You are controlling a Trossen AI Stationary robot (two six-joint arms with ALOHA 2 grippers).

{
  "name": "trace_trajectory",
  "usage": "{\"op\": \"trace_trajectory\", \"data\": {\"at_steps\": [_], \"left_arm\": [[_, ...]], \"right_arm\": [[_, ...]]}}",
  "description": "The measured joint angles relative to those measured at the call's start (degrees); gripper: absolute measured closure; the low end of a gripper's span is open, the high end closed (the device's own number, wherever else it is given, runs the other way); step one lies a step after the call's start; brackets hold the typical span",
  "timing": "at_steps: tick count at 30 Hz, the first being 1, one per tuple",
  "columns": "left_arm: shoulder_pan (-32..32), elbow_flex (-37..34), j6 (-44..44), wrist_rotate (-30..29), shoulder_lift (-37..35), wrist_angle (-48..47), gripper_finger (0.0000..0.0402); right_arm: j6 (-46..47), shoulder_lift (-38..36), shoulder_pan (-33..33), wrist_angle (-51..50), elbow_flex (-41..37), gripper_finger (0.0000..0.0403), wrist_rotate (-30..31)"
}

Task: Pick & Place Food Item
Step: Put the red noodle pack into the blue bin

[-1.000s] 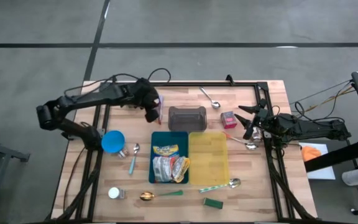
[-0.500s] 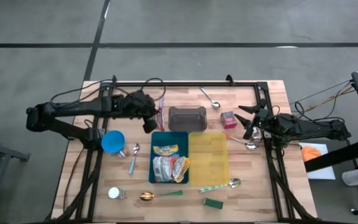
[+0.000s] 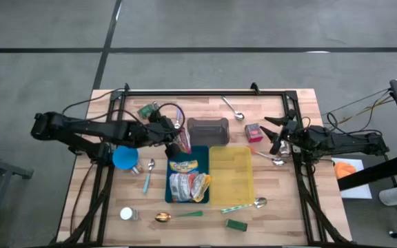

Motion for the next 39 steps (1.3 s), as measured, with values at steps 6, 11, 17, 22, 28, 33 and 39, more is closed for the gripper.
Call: {"op": "trace_trajectory", "data": {"at_steps": [6,11,17,22,28,33,39], "left_arm": [[-0.5,0.0,-5.1,-0.6,3.7,0.5,0.04],[-0.6,0.0,-9.3,-0.6,6.9,0.9,0.04],[-0.7,0.0,-12.7,-0.6,12.5,0.9,0.04],[-0.7,0.0,-15.5,-0.5,17.3,1.0,0.0399],[-0.7,0.0,-17.8,0.0,20.7,1.0,0.0399],[-0.7,0.0,-18.0,0.2,20.2,0.9,0.0399],[-0.7,0.0,-18.0,0.2,19.0,0.9,0.0365]], "right_arm": [[0.0,0.0,0.0,0.0,0.0,0.0203,0.0],[0.0,0.0,0.0,0.0,0.0,0.0203,0.0],[0.0,0.0,0.0,0.0,0.0,0.0203,0.0],[0.0,0.0,0.0,0.0,0.0,0.0203,0.0],[0.0,0.0,0.0,0.0,0.0,0.0203,0.0],[0.0,0.0,0.0,0.0,0.0,0.0203,0.0],[0.0,0.0,0.0,0.0,0.0,0.0203,0.0]]}}
